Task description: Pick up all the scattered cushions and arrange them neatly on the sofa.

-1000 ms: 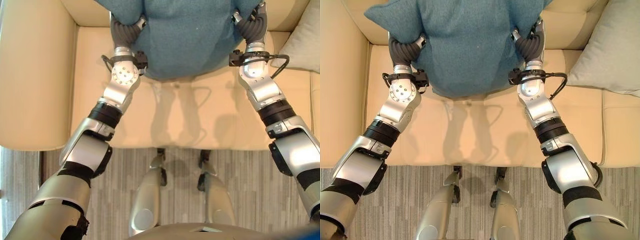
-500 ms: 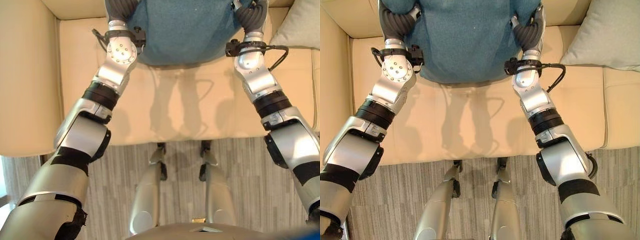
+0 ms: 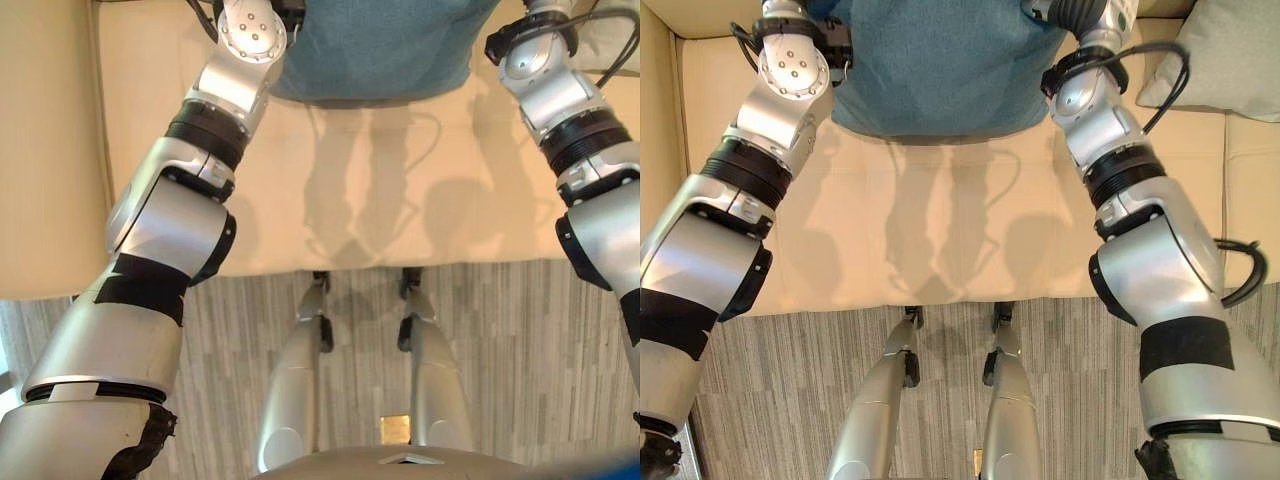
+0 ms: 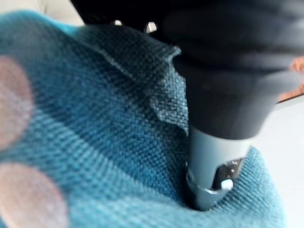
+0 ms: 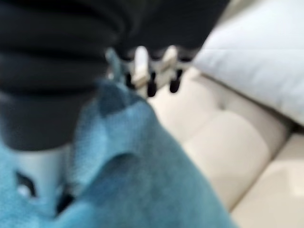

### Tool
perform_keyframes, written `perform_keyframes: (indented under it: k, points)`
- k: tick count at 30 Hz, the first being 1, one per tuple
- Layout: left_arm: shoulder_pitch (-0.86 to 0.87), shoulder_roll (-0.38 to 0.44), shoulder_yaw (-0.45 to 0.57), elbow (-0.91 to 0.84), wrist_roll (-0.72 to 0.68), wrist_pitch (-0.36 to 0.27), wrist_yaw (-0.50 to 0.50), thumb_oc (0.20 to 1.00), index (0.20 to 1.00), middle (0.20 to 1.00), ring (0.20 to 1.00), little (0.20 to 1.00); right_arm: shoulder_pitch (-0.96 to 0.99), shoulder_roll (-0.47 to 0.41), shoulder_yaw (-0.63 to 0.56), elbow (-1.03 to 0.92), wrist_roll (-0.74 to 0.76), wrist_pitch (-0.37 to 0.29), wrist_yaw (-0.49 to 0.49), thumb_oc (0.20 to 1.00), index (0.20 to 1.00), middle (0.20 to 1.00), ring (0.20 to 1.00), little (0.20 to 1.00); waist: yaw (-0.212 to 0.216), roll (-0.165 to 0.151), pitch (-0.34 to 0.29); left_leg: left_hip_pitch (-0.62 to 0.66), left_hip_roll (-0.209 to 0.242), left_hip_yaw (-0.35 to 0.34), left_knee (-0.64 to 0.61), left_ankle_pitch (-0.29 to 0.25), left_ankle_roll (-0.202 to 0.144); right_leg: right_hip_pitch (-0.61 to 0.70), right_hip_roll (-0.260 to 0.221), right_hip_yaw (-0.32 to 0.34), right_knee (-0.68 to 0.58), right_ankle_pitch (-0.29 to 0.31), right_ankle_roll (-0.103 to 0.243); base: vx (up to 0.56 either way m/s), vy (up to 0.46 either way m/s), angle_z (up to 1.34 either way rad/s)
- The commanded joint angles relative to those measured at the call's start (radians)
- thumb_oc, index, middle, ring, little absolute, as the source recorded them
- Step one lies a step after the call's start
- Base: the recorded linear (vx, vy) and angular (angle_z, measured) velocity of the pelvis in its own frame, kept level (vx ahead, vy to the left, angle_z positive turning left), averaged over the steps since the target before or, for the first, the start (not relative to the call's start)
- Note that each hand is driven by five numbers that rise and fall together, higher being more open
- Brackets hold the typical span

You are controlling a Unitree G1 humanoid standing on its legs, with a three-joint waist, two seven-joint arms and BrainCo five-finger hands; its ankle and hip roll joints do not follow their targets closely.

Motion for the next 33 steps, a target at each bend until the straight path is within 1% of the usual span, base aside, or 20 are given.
perform_keyframes:
  k: [1,3,5,7,8,10,11,13,14,18,19,20,22,23,24,27,29,30,31,33]
  points:
    - [-0.089,-0.033,-0.013,0.071,0.052,-0.004,0.007,1.000,1.000,1.000,1.000,1.000,-0.069,0.002,0.045,0.067,-0.068,0.025,-0.022,1.000,1.000,1.000,1.000,1.000,0.000,0.005,-0.077,0.025,-0.028,-0.057,0.061,-0.196,-0.065,0.029,0.004,0.038,-0.083,0.017,0.050,0.00,0.000,0.00]
    - [-0.102,-0.002,-0.007,0.097,0.021,-0.006,-0.007,1.000,1.000,1.000,1.000,1.000,-0.084,-0.024,0.051,0.094,-0.045,0.030,-0.025,1.000,1.000,1.000,1.000,1.000,0.003,0.002,-0.090,0.018,-0.027,-0.056,0.065,-0.196,-0.066,0.027,0.004,0.038,-0.086,0.020,0.051,0.00,0.000,0.00]
    - [-0.117,0.055,-0.011,0.131,-0.030,-0.013,-0.041,1.000,1.000,1.000,1.000,1.000,-0.103,-0.071,0.084,0.125,-0.019,0.034,0.007,1.000,1.000,1.000,1.000,1.000,0.005,-0.003,-0.104,0.020,-0.026,-0.061,0.062,-0.196,-0.067,0.028,0.005,0.037,-0.089,0.021,0.051,0.00,0.000,0.00]
    - [-0.125,0.077,-0.018,0.140,-0.052,-0.017,-0.059,1.000,1.000,1.000,1.000,1.000,-0.107,-0.091,0.095,0.134,-0.008,0.031,0.021,1.000,1.000,1.000,1.000,1.000,0.005,-0.003,-0.107,0.021,-0.025,-0.061,0.060,-0.195,-0.068,0.029,0.004,0.034,-0.090,0.023,0.053,0.00,0.000,0.00]
    - [-0.126,0.129,-0.018,0.147,-0.093,-0.025,-0.080,1.000,1.000,1.000,1.000,1.000,-0.116,-0.131,0.108,0.141,0.020,0.024,0.035,1.000,1.000,1.000,1.000,1.000,0.005,-0.007,-0.112,0.023,-0.025,-0.061,0.061,-0.197,-0.069,0.035,0.005,0.034,-0.094,0.023,0.053,0.00,0.000,0.00]
    - [-0.130,0.154,-0.022,0.145,-0.101,-0.027,-0.089,1.000,1.000,1.000,1.000,1.000,-0.116,-0.153,0.105,0.141,0.034,0.019,0.040,1.000,1.000,1.000,1.000,1.000,0.004,-0.008,-0.113,0.027,-0.024,-0.061,0.061,-0.197,-0.070,0.040,0.005,0.034,-0.096,0.023,0.054,0.00,0.000,0.00]
    - [-0.129,0.218,-0.035,0.151,-0.112,-0.028,-0.109,1.000,1.000,1.000,1.000,1.000,-0.112,-0.196,0.105,0.141,0.068,0.010,0.050,1.000,1.000,1.000,1.000,1.000,0.005,-0.008,-0.120,0.035,-0.021,-0.059,0.062,-0.198,-0.072,0.049,0.004,0.033,-0.098,0.022,0.055,0.00,0.000,0.00]
    - [-0.124,0.239,-0.036,0.150,-0.117,-0.032,-0.117,1.000,1.000,1.000,1.000,1.000,-0.108,-0.215,0.096,0.140,0.085,0.002,0.052,1.000,1.000,1.000,1.000,1.000,0.005,-0.008,-0.121,0.039,-0.021,-0.058,0.064,-0.200,-0.072,0.054,0.005,0.034,-0.097,0.022,0.054,0.00,0.000,0.00]
    - [-0.113,0.293,-0.049,0.155,-0.129,-0.041,-0.146,1.000,1.000,1.000,1.000,1.000,-0.102,-0.255,0.102,0.139,0.107,-0.007,0.068,1.000,1.000,1.000,1.000,1.000,0.007,-0.008,-0.131,0.053,-0.019,-0.056,0.063,-0.204,-0.073,0.068,0.004,0.034,-0.100,0.022,0.053,0.00,0.000,0.00]
    - [-0.058,0.345,-0.030,0.117,-0.150,-0.061,-0.163,1.000,1.000,1.000,1.000,1.000,-0.062,-0.313,0.070,0.096,0.149,-0.034,0.071,1.000,1.000,1.000,1.000,1.000,0.008,-0.008,-0.139,0.086,-0.016,-0.055,0.063,-0.214,-0.075,0.101,0.001,0.031,-0.107,0.019,0.052,0.00,0.000,0.00]
    - [-0.030,0.357,-0.013,0.086,-0.159,-0.074,-0.167,1.000,1.000,1.000,1.000,1.000,-0.045,-0.335,0.055,0.066,0.163,-0.047,0.072,1.000,1.000,1.000,1.000,1.000,0.007,-0.009,-0.141,0.094,-0.015,-0.054,0.062,-0.215,-0.076,0.111,0.001,0.028,-0.109,0.018,0.052,0.00,0.000,0.00]
    - [0.053,0.381,0.028,-0.011,-0.166,-0.096,-0.166,1.000,1.000,1.000,1.000,1.000,0.035,-0.373,0.013,-0.014,0.182,-0.069,0.084,1.000,1.000,1.000,1.000,1.000,0.006,-0.011,-0.147,0.120,-0.014,-0.052,0.057,-0.221,-0.075,0.136,0.001,0.023,-0.115,0.015,0.052,0.00,0.000,0.00]
    - [0.060,0.380,0.030,-0.017,-0.164,-0.095,-0.164,1.000,1.000,1.000,1.000,1.000,0.044,-0.374,0.008,-0.019,0.180,-0.067,0.083,1.000,1.000,1.000,1.000,1.000,0.007,-0.012,-0.149,0.123,-0.014,-0.052,0.056,-0.221,-0.075,0.139,0.001,0.022,-0.116,0.015,0.052,0.03,-0.007,0.01]
    - [0.295,0.395,0.147,-0.236,-0.173,-0.132,-0.180,1.000,1.000,1.000,1.000,1.000,0.267,-0.431,-0.105,-0.233,0.178,-0.119,0.117,1.000,1.000,1.000,1.000,1.000,0.004,-0.019,-0.161,0.193,-0.008,-0.046,0.039,-0.227,-0.075,0.208,0.001,0.009,-0.129,0.004,0.049,0.05,-0.011,0.01]
    - [0.304,0.395,0.149,-0.243,-0.170,-0.130,-0.178,1.000,1.000,1.000,1.000,1.000,0.280,-0.431,-0.113,-0.241,0.175,-0.117,0.115,1.000,1.000,1.000,1.000,1.000,0.003,-0.021,-0.164,0.193,-0.011,-0.047,0.036,-0.220,-0.074,0.209,-0.001,0.009,-0.131,0.008,0.049,0.07,-0.033,0.00]
    - [0.540,0.399,0.235,-0.412,-0.136,-0.137,-0.216,1.000,1.000,1.000,1.000,1.000,0.571,-0.462,-0.267,-0.417,0.157,-0.142,0.173,1.000,1.000,1.000,1.000,1.000,-0.003,-0.025,-0.174,0.268,-0.007,-0.049,0.005,-0.219,-0.074,0.277,0.000,-0.007,-0.138,-0.005,0.046,0.07,-0.033,0.00]
    - [0.753,0.370,0.314,-0.534,-0.084,-0.122,-0.246,1.000,1.000,1.000,1.000,1.000,0.832,-0.441,-0.413,-0.510,0.118,-0.157,0.217,1.000,1.000,1.000,1.000,1.000,-0.006,-0.028,-0.187,0.332,-0.004,-0.050,-0.030,-0.215,-0.074,0.340,0.002,-0.026,-0.151,-0.014,0.047,0.11,-0.033,0.03]
    - [0.957,0.331,0.395,-0.612,-0.035,-0.107,-0.281,1.000,1.000,1.000,1.000,1.000,1.043,-0.374,-0.517,-0.562,0.083,-0.161,0.259,1.000,1.000,1.000,1.000,1.000,-0.003,-0.031,-0.187,0.385,0.002,-0.056,-0.041,-0.222,-0.074,0.390,0.008,-0.033,-0.151,-0.030,0.045,0.08,-0.031,0.10]
    - [0.963,0.330,0.396,-0.618,-0.034,-0.104,-0.280,1.000,1.000,1.000,1.000,1.000,1.051,-0.373,-0.522,-0.569,0.081,-0.158,0.259,1.000,1.000,1.000,1.000,1.000,-0.003,-0.032,-0.190,0.384,0.000,-0.056,-0.044,-0.217,-0.074,0.390,0.006,-0.034,-0.153,-0.027,0.045,0.06,-0.028,0.19]
    - [1.151,0.260,0.446,-0.656,0.018,-0.081,-0.314,1.000,1.000,1.000,1.000,1.000,1.210,-0.291,-0.600,-0.613,0.057,-0.164,0.296,1.000,1.000,1.000,1.000,1.000,-0.003,-0.032,-0.195,0.429,0.007,-0.059,-0.049,-0.224,-0.071,0.432,0.011,-0.039,-0.149,-0.042,0.041,0.06,-0.015,0.12]
